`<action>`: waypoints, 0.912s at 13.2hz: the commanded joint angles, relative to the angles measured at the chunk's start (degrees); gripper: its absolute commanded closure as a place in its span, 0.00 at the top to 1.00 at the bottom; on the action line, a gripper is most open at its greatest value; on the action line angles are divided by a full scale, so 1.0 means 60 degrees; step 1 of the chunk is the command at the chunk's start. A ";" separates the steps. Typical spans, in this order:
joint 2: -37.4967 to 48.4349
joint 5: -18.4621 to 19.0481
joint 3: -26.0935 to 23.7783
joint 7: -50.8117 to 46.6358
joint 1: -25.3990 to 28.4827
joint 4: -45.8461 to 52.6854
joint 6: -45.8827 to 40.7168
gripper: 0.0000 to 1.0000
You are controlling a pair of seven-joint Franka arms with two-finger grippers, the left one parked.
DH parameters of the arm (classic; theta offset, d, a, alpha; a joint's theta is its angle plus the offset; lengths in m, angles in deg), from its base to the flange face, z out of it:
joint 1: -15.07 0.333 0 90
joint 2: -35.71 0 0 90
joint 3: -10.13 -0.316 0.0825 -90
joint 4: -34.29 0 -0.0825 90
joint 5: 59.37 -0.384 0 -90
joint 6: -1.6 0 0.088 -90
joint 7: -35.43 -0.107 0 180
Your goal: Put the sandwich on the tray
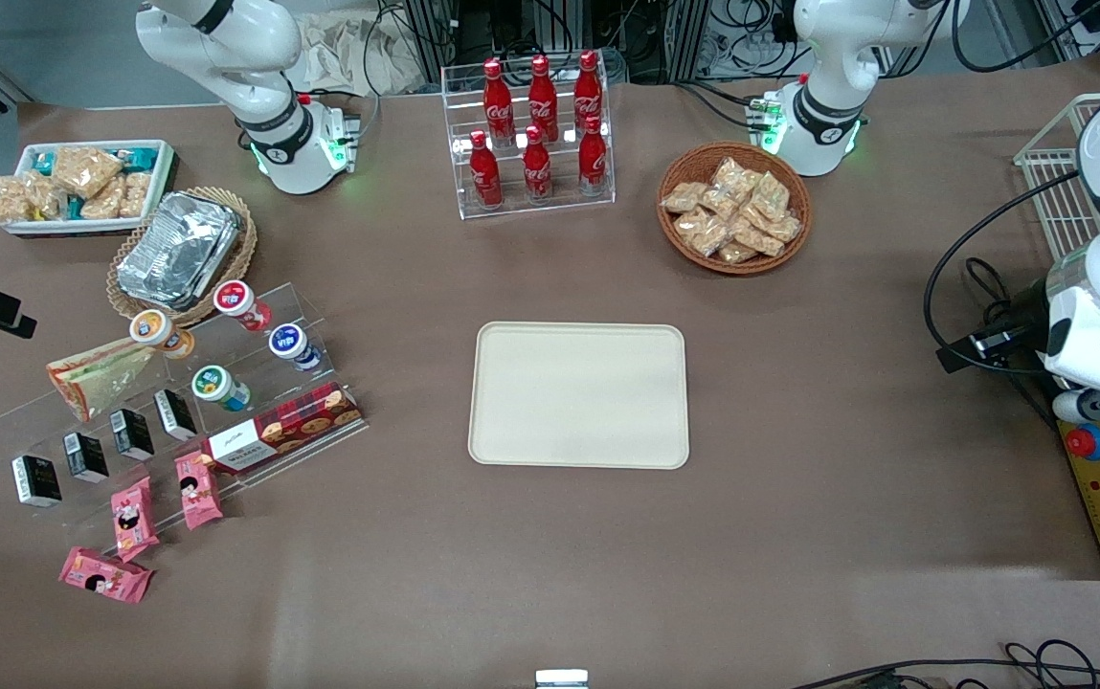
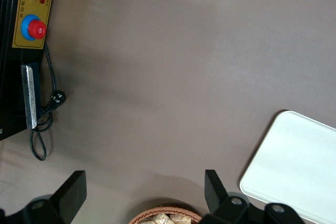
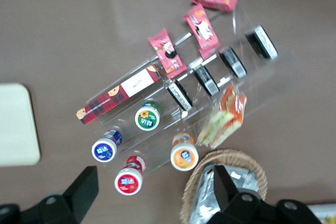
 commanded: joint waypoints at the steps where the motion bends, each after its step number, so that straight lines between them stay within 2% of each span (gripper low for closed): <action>1: 0.0227 -0.0352 0.0318 -0.1894 -0.0053 -0.0341 -0.0198 0.98; 4: 0.0242 -0.1272 0.1006 -0.2890 -0.0053 -0.0603 -0.0126 0.98; 5: 0.0256 -0.1247 0.1008 -0.3490 0.0034 -0.0866 -0.0023 0.98; 9: -0.0006 -0.0735 0.0993 -0.3950 0.0093 -0.1147 0.0489 0.98; 11: -0.0168 -0.0078 0.0964 -0.3906 0.0093 -0.1177 0.0621 0.98; 12: -0.0226 -0.0031 0.0964 -0.3906 0.0093 -0.1278 0.0695 0.98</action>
